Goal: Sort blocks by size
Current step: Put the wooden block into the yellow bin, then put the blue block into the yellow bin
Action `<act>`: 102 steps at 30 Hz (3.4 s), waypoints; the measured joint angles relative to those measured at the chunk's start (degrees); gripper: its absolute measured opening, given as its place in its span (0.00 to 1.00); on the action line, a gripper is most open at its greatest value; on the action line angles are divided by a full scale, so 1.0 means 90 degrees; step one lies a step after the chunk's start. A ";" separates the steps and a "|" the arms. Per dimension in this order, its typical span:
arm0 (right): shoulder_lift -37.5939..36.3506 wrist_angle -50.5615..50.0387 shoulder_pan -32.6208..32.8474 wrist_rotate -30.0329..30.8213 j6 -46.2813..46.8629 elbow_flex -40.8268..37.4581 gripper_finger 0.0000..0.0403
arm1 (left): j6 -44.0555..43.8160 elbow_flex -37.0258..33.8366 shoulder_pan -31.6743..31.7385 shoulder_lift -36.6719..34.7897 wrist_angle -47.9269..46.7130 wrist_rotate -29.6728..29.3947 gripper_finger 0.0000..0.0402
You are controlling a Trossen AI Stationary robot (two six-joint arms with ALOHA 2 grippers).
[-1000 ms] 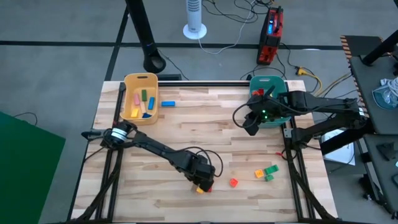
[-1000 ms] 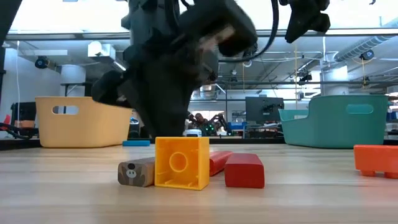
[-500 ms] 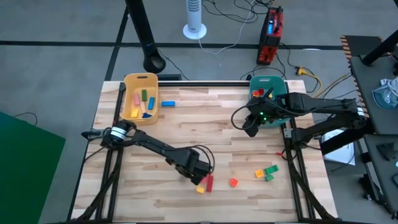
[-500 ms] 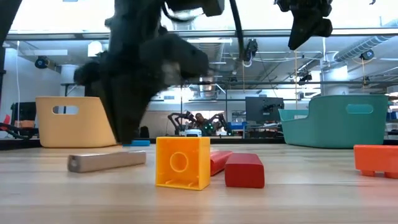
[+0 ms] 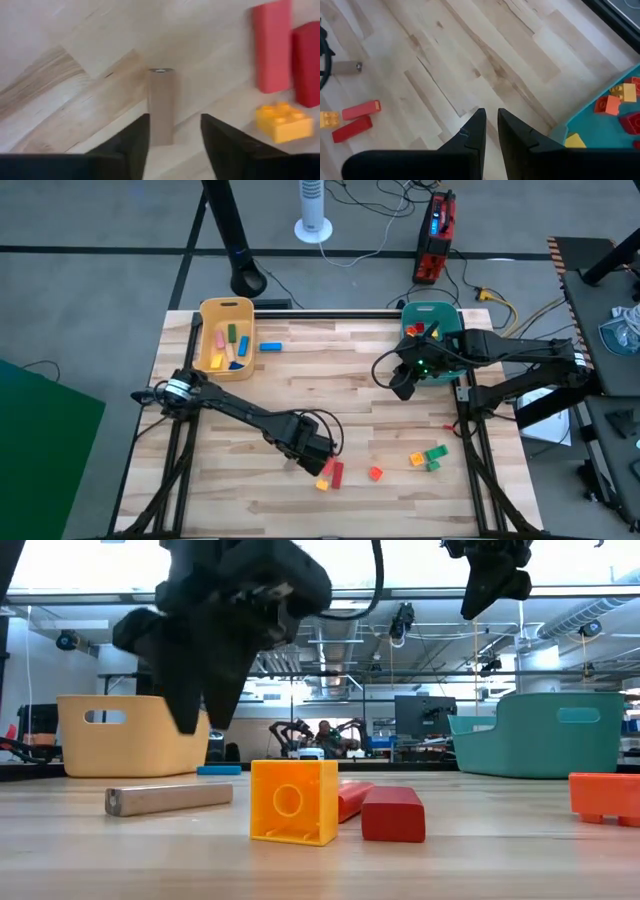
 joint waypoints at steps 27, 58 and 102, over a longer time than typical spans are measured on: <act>0.0000 0.0040 -0.0002 0.0015 -0.0066 -0.0049 0.10 | 0.0156 -0.1753 -0.0036 0.0009 0.2194 -0.0078 0.24; 0.0003 0.1461 -0.0049 0.0023 0.0514 -0.0567 0.10 | 0.3639 -0.0652 0.4302 -0.3073 -0.1928 -0.1744 0.26; 0.0010 0.2111 -0.0896 0.0850 0.2117 -0.0668 0.10 | 0.7779 0.0515 0.6271 0.0021 -0.0388 -0.1477 0.02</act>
